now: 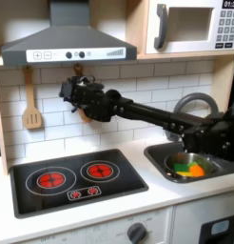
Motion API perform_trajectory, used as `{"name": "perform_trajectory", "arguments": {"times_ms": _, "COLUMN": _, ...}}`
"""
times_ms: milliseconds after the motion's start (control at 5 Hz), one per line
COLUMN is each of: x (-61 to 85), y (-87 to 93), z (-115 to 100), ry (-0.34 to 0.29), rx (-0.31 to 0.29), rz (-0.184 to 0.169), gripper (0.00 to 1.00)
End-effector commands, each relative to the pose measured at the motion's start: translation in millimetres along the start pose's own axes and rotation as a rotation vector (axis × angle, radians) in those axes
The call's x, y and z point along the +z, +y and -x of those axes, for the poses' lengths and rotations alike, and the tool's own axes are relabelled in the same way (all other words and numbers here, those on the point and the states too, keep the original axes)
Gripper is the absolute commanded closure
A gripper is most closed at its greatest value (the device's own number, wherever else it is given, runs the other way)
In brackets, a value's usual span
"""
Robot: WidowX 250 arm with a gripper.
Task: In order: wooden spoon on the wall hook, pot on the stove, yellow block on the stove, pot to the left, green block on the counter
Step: 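Hang the wooden spoon on the wall hook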
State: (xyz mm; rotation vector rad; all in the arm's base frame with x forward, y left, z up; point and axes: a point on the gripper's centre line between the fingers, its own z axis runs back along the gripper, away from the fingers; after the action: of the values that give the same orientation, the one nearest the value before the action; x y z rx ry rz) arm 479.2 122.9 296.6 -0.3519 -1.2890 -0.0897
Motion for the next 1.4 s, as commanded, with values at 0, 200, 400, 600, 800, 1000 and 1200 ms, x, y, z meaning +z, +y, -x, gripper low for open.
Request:
{"name": "perform_trajectory", "arguments": {"times_ms": 0, "x": -1.3, "y": 2.0, "z": 8, "ry": 0.022, "rx": 0.002, "rz": 0.006, "gripper": 1.0}}
{"name": "perform_trajectory", "arguments": {"times_ms": 200, "x": -0.3, "y": 1.2, "z": 6, "ry": 0.025, "rx": 0.003, "rz": 0.004, "gripper": 0.0}}
{"name": "perform_trajectory", "arguments": {"times_ms": 400, "x": 3.0, "y": 2.0, "z": 15, "ry": 0.035, "rx": 0.011, "rz": 0.002, "gripper": 0.0}}
{"name": "perform_trajectory", "arguments": {"times_ms": 600, "x": 11.2, "y": 5.0, "z": 31, "ry": 0.076, "rx": 0.044, "rz": -0.003, "gripper": 0.0}}
{"name": "perform_trajectory", "arguments": {"times_ms": 800, "x": 30.8, "y": 2.2, "z": 45, "ry": 0.148, "rx": 0.044, "rz": -0.009, "gripper": 0.0}}
{"name": "perform_trajectory", "arguments": {"times_ms": 1000, "x": 44.3, "y": -7.9, "z": 58, "ry": 0.272, "rx": 0.057, "rz": -0.002, "gripper": 0.0}}
{"name": "perform_trajectory", "arguments": {"times_ms": 1200, "x": 59.7, "y": -19.8, "z": 64, "ry": 0.423, "rx": 0.075, "rz": -0.026, "gripper": 0.0}}
